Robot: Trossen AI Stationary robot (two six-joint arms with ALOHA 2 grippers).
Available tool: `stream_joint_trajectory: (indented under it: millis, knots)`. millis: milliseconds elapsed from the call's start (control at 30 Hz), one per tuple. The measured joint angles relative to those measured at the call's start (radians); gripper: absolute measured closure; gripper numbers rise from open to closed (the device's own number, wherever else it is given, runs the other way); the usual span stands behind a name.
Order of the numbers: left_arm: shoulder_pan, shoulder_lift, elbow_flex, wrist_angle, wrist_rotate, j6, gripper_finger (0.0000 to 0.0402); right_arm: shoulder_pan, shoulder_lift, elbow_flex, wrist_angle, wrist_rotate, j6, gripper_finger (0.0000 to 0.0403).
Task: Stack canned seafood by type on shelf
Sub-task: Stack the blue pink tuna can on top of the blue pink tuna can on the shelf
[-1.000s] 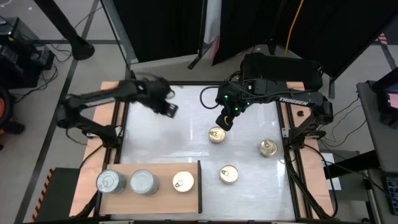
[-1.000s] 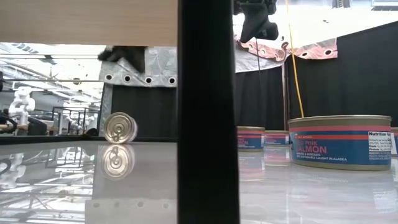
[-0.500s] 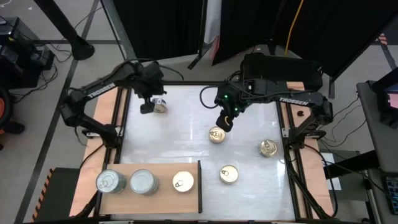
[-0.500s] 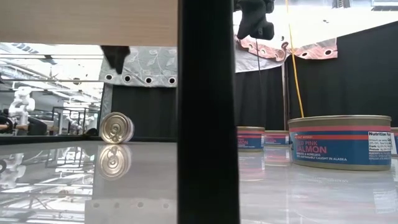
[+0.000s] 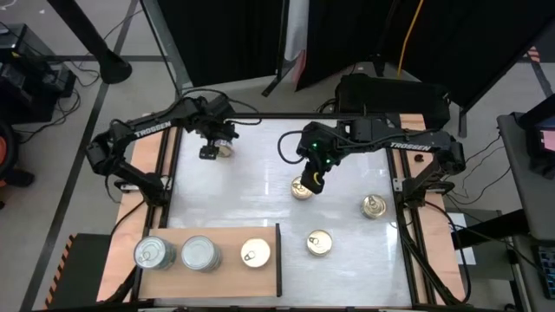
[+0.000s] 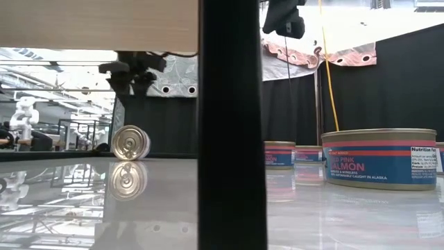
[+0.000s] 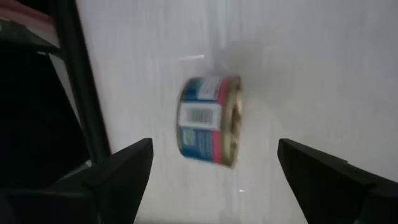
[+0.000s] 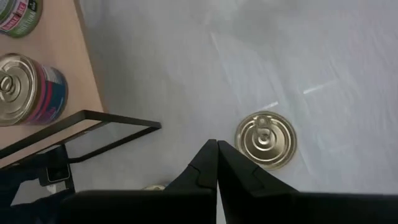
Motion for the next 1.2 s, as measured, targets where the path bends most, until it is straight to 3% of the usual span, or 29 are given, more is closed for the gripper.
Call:
stream_joint_trajectory:
  millis: [467,700,1067,1200]
  knots:
    - [0.02,0.15,-0.051,0.139,-0.056,-0.074,0.0052,0.072,0.0,0.0,-0.001,-0.005,0.064,0.0403]
    - [0.008,0.202,-0.051,0.15,-0.13,-0.079,0.0052,0.095,0.0,0.0,-0.002,-0.005,0.098,0.0403]
    - [0.003,0.216,-0.051,0.095,-0.129,-0.156,0.0054,0.097,0.0,0.0,0.006,-0.004,0.109,0.0403]
    - [0.003,0.249,-0.05,0.085,-0.115,-0.159,0.0077,0.097,0.0,0.0,0.025,-0.004,0.113,0.0403]
